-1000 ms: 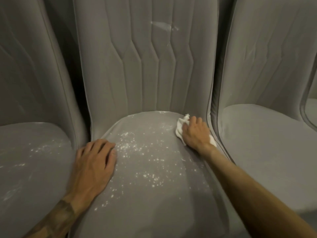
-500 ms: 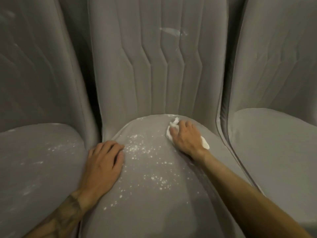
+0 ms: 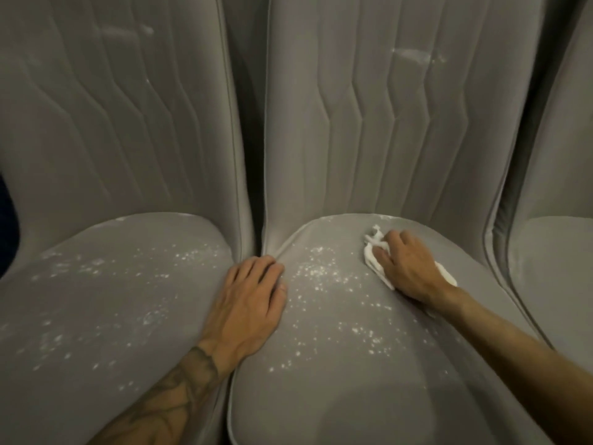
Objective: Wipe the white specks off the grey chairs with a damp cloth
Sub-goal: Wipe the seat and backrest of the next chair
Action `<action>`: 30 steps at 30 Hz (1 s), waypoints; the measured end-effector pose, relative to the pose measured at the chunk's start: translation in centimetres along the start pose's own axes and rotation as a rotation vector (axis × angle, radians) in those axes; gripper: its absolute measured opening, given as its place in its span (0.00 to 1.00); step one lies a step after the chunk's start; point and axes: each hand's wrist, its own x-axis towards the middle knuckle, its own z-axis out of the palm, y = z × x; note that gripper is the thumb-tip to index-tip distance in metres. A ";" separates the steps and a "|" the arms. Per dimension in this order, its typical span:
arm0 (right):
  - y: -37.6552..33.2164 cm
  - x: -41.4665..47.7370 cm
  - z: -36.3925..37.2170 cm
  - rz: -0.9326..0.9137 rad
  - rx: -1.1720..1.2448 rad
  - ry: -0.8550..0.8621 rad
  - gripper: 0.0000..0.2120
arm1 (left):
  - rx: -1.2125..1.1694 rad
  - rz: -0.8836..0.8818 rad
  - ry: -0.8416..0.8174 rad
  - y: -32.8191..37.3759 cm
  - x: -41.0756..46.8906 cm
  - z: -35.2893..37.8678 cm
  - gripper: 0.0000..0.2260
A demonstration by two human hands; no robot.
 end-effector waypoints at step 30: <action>-1.6 3.0 -0.1 0.190 -0.057 0.031 0.16 | 0.015 -0.020 0.033 -0.5 0.0 0.5 0.14</action>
